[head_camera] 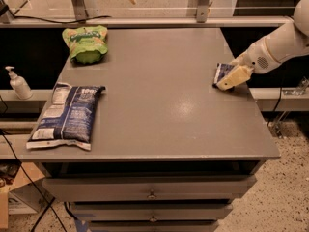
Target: Move rxbar blueberry near green rice chip bag
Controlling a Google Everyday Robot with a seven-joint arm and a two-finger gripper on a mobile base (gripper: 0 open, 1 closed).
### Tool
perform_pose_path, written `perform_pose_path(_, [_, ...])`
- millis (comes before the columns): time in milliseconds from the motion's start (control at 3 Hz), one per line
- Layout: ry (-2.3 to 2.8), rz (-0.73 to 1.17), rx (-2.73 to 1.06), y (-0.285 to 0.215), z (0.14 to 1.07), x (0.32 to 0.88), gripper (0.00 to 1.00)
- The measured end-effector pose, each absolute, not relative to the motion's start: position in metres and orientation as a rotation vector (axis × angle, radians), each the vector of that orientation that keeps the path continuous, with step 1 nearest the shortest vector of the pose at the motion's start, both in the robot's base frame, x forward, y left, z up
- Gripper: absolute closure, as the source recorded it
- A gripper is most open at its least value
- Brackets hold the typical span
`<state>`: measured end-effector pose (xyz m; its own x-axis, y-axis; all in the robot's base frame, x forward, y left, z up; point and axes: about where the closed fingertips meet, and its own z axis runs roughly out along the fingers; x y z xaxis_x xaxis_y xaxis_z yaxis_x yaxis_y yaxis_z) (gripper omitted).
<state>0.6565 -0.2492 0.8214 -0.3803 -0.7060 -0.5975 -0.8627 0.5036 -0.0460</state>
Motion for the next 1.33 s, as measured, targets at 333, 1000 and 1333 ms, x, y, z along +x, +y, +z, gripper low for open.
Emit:
perform_pose_path(333, [2.192, 0.369, -1.281, -0.249, 0.825, 0.657, 1.0])
perform_pose_path(1000, [2.026, 0.274, -1.349, -0.219, 0.89, 0.664, 1.0])
perform_pose_path(1333, [1.769, 0.14, -1.42, -0.177, 0.991, 0.669, 1.0])
